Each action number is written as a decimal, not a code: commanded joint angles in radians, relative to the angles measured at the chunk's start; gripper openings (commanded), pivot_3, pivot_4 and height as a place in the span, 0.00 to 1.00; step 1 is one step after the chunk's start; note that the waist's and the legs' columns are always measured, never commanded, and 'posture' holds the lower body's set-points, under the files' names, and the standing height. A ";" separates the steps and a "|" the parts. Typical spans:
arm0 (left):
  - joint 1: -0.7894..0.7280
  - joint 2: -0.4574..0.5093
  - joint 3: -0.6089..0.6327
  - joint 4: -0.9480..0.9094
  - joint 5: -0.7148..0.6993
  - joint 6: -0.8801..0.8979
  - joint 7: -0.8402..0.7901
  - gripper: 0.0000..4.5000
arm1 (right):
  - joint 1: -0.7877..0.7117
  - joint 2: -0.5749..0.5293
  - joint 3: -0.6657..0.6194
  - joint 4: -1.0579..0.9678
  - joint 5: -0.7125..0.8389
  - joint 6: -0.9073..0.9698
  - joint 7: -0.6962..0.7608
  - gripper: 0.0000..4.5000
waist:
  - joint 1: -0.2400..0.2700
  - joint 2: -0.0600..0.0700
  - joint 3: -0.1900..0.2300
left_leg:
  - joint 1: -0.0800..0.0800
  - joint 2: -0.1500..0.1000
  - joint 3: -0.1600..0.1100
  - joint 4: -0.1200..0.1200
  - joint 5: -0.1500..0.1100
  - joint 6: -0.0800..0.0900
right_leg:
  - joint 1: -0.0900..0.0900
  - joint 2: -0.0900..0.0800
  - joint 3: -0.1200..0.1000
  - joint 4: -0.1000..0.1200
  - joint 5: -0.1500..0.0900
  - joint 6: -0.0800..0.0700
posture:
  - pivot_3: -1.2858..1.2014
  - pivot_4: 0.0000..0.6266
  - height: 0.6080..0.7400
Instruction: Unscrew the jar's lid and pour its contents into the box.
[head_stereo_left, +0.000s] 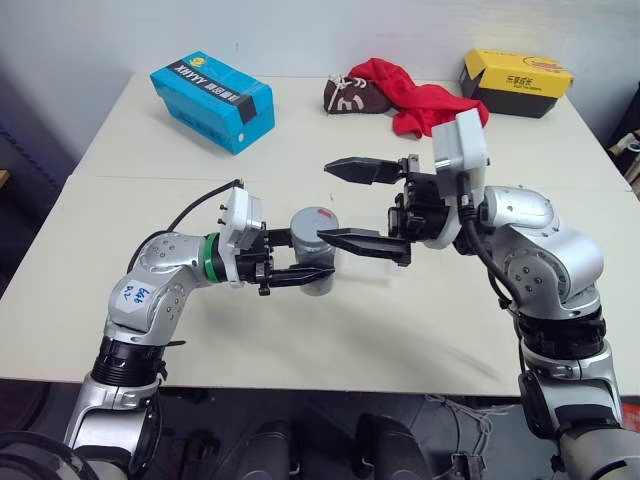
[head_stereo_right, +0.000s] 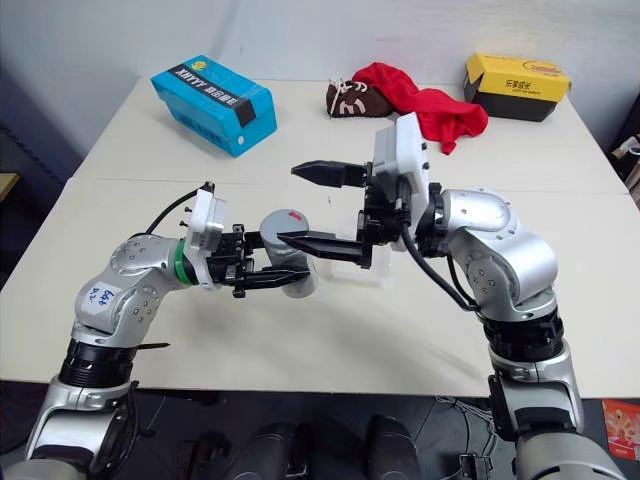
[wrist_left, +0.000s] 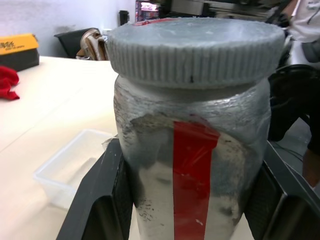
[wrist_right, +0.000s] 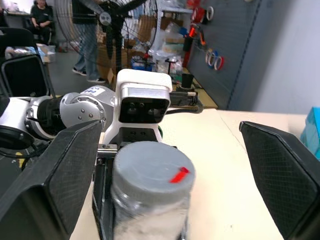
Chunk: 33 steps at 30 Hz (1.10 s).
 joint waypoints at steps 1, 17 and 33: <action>-0.012 -0.011 -0.013 -0.024 0.016 -0.008 0.021 0.51 | -0.027 0.015 0.024 -0.047 -0.025 0.022 -0.050 1.00 | 0.000 0.000 0.000 | 0.000 0.000 0.000 0.000 0.000 0.000 | 0.000 0.000 0.000 0.000 0.000 0.000 | 0.52 0.24 1.00; -0.016 -0.034 -0.029 -0.022 0.037 -0.023 0.012 0.51 | -0.053 0.031 0.073 -0.005 -0.072 0.096 -0.062 1.00 | 0.000 0.000 0.000 | -0.001 0.000 0.000 0.003 0.000 0.000 | 0.000 0.000 0.000 0.002 0.000 0.000 | 0.52 0.24 1.00; 0.006 -0.021 -0.025 -0.035 0.051 -0.048 -0.004 0.51 | 0.008 -0.100 -0.028 0.141 -0.095 0.009 0.036 1.00 | 0.001 0.000 0.000 | -0.001 0.000 0.000 0.003 0.000 0.000 | 0.000 0.000 0.000 0.002 0.000 0.000 | 0.52 0.24 1.00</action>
